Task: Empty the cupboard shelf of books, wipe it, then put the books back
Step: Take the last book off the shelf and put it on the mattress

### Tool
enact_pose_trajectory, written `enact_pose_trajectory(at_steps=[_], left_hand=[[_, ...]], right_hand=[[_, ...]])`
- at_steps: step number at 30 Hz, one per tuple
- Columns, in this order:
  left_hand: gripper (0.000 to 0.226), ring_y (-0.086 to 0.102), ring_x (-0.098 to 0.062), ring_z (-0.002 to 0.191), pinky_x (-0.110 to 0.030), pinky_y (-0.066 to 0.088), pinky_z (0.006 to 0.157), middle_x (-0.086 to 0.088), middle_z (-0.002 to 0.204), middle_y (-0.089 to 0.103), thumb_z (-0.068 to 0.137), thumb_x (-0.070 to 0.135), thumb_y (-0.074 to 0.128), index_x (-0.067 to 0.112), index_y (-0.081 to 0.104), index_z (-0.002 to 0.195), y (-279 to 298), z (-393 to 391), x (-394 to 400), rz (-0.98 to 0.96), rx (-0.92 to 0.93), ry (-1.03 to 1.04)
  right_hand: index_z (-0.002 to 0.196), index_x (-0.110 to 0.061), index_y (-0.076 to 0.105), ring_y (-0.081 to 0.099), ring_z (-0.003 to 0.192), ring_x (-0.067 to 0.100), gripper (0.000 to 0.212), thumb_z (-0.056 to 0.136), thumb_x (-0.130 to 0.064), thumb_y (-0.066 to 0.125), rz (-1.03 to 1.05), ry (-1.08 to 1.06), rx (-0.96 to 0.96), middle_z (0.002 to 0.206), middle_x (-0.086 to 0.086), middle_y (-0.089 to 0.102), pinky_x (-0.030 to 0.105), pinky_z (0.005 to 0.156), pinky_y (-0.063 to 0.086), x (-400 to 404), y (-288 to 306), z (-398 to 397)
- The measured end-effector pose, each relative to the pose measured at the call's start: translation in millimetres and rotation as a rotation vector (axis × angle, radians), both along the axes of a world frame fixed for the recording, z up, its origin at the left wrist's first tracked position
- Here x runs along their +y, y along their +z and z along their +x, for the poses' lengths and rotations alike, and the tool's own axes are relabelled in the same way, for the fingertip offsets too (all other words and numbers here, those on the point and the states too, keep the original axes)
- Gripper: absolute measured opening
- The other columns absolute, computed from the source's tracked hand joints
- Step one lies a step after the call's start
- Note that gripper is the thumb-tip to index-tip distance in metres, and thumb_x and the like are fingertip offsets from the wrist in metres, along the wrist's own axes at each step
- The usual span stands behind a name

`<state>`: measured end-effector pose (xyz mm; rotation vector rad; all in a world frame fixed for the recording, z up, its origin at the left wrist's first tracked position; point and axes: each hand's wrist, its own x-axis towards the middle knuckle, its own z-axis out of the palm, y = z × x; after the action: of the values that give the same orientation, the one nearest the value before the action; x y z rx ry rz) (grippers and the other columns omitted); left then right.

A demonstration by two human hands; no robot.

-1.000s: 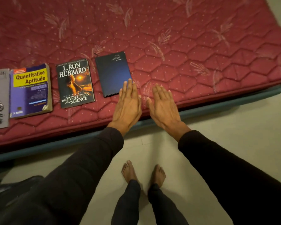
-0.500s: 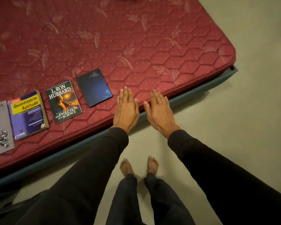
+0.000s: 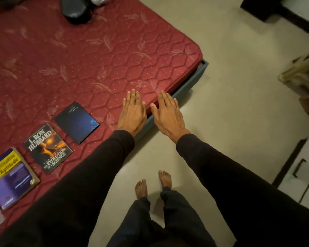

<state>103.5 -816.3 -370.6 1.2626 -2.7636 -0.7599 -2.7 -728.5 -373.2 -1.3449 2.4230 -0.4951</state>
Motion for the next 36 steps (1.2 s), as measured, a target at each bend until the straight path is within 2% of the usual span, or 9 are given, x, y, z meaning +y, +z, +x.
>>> enact_pose_trajectory(at_steps=[19,36], left_hand=[[0.052,0.008,-0.032,0.15,-0.042,0.006,0.122,-0.022,0.16,0.014,0.107,0.023,0.023,-0.004,0.018,0.151,46,-60,68,-0.086,0.066,-0.472],[0.053,0.008,-0.033,0.15,-0.041,0.008,0.122,-0.022,0.16,0.012,0.107,0.026,0.019,-0.004,0.016,0.151,84,-154,267,-0.093,0.149,-0.886]], right_hand=[[0.15,-0.006,0.028,0.019,0.148,0.025,0.057,0.105,-0.04,0.028,-0.048,-0.467,0.146,0.159,0.014,0.024,0.041,0.121,0.014,124,54,-25],[0.15,-0.006,0.028,0.02,0.148,0.025,0.057,0.105,-0.041,0.027,-0.03,-0.865,0.248,0.158,0.015,0.025,0.043,0.121,0.017,344,94,-67]])
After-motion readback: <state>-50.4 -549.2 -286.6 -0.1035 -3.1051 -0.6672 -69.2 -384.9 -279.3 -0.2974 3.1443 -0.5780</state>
